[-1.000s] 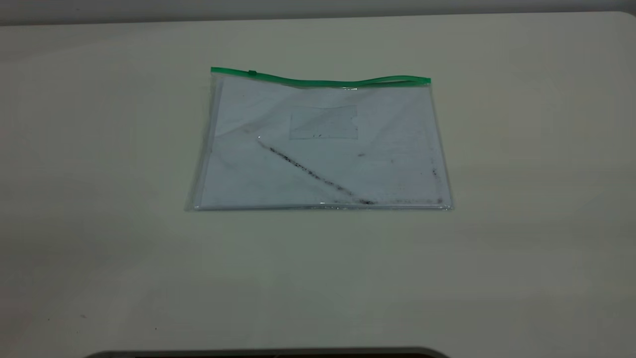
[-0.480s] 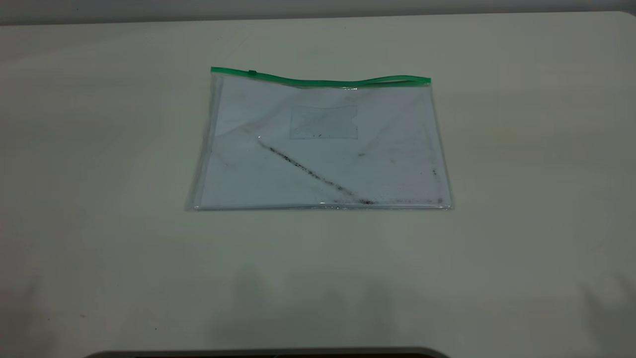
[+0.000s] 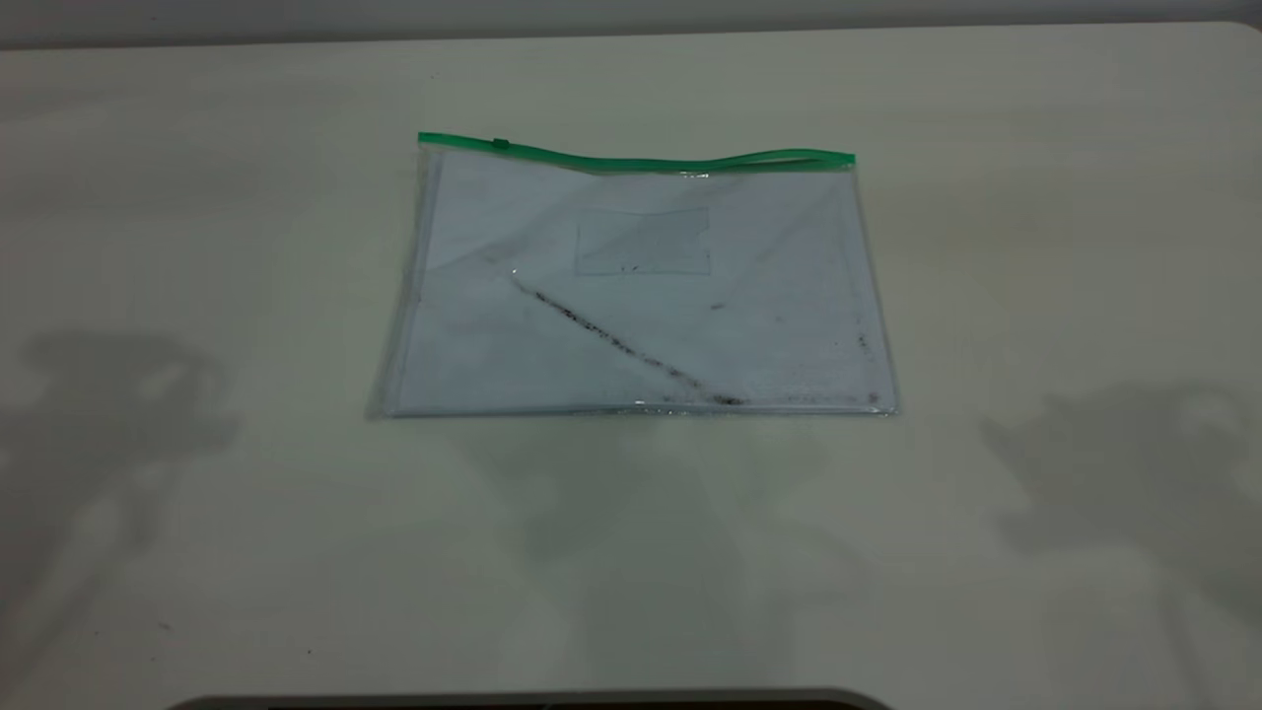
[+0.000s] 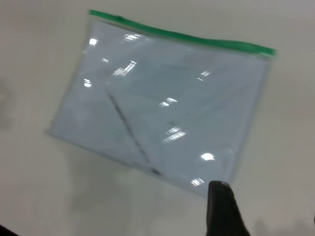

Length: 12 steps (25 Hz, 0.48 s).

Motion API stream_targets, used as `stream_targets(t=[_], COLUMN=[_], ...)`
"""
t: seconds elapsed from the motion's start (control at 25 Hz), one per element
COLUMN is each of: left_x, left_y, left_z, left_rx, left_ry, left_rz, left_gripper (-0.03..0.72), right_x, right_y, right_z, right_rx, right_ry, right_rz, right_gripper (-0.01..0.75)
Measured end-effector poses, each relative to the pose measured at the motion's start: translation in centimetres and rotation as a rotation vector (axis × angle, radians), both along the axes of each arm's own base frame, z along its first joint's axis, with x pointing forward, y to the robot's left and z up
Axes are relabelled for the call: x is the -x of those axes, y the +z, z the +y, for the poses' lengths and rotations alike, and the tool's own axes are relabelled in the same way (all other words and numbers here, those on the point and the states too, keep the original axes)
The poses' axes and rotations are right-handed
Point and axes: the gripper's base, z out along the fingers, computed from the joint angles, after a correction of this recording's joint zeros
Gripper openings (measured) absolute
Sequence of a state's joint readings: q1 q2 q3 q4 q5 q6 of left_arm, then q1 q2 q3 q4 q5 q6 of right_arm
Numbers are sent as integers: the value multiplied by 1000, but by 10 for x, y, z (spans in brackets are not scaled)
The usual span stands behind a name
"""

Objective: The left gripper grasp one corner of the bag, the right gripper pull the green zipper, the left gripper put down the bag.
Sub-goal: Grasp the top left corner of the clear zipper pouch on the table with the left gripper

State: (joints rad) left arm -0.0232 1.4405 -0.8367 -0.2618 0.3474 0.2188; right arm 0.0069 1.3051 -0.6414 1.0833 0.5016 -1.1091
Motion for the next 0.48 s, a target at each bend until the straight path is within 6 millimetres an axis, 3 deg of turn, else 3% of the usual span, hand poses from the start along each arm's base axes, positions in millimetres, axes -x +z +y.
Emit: stream_targets(t=[0.2, 0.48], left_x=[-45, -120], left_y=[-33, -86], left_z=[-5, -22], left_rx=[13, 121], left_ry=[-69, -217], left_rz=[58, 100], left_gripper=[507, 507], right_x=[-35, -64], right_y=[-16, -26], right_z=[10, 18], right_rx=[-93, -161], right_ry=[71, 118], right_rz=[43, 64], right_gripper=[477, 477])
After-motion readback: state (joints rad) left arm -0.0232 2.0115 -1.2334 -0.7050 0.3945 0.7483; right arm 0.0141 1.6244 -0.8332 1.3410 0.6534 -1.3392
